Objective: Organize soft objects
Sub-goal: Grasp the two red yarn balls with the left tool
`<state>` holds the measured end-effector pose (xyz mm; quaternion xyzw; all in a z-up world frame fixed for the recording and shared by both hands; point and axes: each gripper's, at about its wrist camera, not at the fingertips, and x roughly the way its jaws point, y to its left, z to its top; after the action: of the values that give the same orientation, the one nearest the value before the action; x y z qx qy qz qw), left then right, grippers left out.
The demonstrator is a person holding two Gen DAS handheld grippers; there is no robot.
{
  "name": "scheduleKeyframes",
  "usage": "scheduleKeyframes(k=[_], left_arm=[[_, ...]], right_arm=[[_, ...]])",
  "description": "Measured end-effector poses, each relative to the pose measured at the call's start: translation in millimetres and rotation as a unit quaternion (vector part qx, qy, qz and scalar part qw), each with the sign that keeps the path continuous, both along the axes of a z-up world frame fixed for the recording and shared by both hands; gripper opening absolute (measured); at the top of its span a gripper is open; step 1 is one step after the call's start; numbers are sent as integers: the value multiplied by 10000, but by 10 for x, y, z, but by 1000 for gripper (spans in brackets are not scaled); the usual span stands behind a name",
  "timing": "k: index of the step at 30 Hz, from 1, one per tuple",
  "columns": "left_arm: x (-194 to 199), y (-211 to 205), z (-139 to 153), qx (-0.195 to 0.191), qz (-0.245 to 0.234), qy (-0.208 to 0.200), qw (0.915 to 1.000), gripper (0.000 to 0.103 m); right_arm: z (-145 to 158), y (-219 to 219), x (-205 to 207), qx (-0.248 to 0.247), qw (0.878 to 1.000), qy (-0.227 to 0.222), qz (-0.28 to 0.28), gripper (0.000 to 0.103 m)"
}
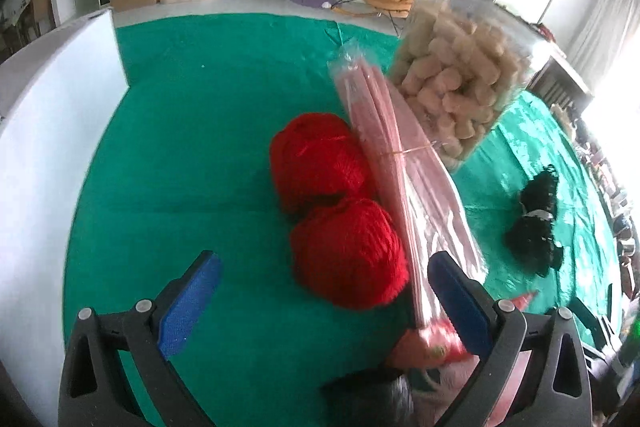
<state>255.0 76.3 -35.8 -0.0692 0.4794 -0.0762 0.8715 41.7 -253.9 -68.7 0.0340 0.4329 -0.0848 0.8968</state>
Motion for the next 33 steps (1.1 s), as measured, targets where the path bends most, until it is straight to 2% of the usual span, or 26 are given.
scheduleKeyframes(k=[2,4,5,9,11,13,15,16,18,21,26,28,31,33], left_arm=[[83,-35,-51,137,-11,3,9999,99],[113,-14,-60,29,-109,-74,9999,70],[114,-6,-60,-52,-180,-54,9998,46],[-32,87,103,299,-161,-264,9991,45],[-103,193,170,392,-150,-213,9989,45],[-166,297,205,660,-58,-164,9977,47],[-212,375,191,889,-20,-155,9959,58],[-223,393,169,873,-85,-139,9960,62],[-242,415,130,769,-190,-104,9968,81],[-249,337,93,851,-272,-120,9959,84],[-156,274,-32,1364,-91,-2,9906,85],[-134,343,-88,1358,29,45,9907,85],[-67,487,-258,1121,227,283,9930,85],[-79,565,-284,885,330,159,9954,93]], right_arm=[[1,25,6,1,10000,0,0,83],[0,0,0,1,10000,0,0,83],[0,-2,-1,1,10000,0,0,83],[1,0,0,2,10000,0,0,83],[0,-2,-1,1,10000,-1,0,83],[0,-1,0,-1,10000,2,1,83],[0,2,0,-1,10000,2,1,83],[0,-1,-1,-1,10000,2,1,83],[0,3,0,0,10000,1,1,83],[0,2,0,0,10000,2,1,83],[0,0,0,1,10000,1,1,83],[1,1,1,1,10000,1,2,83],[1,0,1,2,10000,1,2,83],[2,2,1,2,10000,0,2,83]])
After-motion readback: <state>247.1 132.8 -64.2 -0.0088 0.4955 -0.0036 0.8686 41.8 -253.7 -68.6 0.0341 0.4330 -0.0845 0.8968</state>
